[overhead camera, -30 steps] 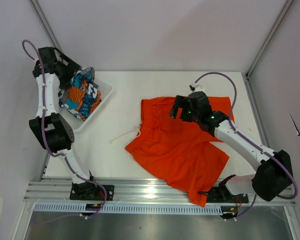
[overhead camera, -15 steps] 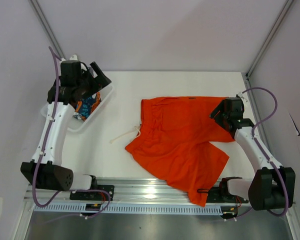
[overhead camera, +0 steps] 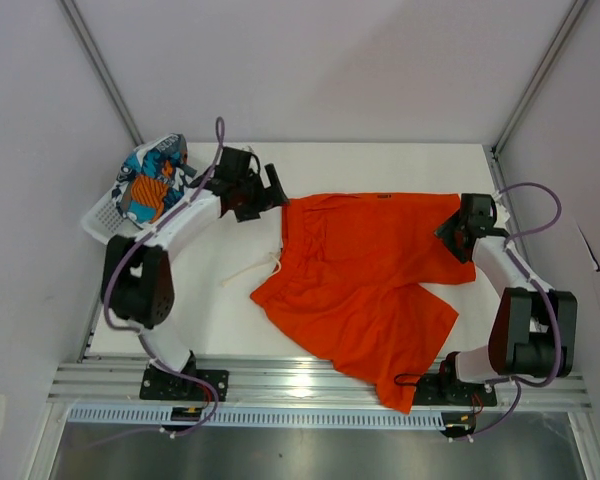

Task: Fold and stack the shorts
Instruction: Flatten the shorts out

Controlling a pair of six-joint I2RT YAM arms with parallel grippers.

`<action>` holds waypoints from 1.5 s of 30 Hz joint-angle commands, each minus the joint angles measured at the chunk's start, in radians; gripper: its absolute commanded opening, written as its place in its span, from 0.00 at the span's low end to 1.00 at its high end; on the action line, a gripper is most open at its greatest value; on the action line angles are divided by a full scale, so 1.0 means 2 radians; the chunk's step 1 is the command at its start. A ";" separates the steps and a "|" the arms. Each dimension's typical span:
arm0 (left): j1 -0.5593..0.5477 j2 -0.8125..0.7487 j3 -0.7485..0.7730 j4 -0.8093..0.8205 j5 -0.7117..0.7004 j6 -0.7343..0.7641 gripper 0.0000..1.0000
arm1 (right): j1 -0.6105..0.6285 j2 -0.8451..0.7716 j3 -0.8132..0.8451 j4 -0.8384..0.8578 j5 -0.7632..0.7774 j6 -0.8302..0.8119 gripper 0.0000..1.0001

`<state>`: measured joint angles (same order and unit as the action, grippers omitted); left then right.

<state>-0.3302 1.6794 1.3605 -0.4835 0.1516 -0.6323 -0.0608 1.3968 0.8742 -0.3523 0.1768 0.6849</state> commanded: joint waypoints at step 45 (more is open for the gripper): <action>0.064 0.237 0.144 0.130 0.147 -0.034 0.68 | -0.001 0.154 0.075 0.063 -0.013 0.007 0.48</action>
<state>-0.1665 2.2723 1.7077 -0.2802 0.3897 -0.6933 -0.0731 1.6642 0.9745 -0.2481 0.1574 0.7059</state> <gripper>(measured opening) 0.585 0.475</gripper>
